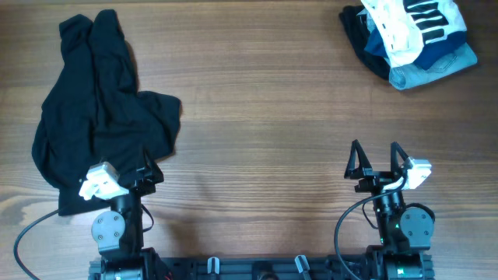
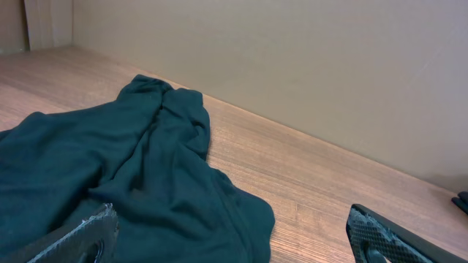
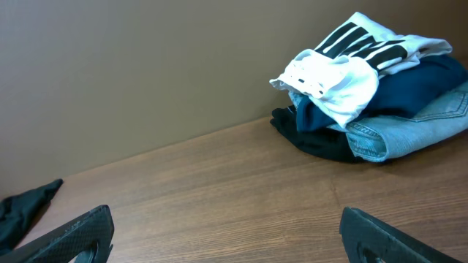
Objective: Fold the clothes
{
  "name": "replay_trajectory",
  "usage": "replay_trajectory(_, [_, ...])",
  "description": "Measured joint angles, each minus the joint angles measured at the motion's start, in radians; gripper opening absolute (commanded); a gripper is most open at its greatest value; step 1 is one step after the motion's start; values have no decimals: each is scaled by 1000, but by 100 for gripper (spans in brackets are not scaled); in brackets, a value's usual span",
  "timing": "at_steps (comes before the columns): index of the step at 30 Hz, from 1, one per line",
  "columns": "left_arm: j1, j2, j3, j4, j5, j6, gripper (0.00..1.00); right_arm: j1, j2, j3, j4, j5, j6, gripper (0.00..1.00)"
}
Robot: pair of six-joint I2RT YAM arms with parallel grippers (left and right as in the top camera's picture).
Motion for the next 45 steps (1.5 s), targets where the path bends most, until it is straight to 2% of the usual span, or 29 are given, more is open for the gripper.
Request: replay_trajectory(45, [0,0,0,3,-30,0,100,0,0,0,0,3,0,100])
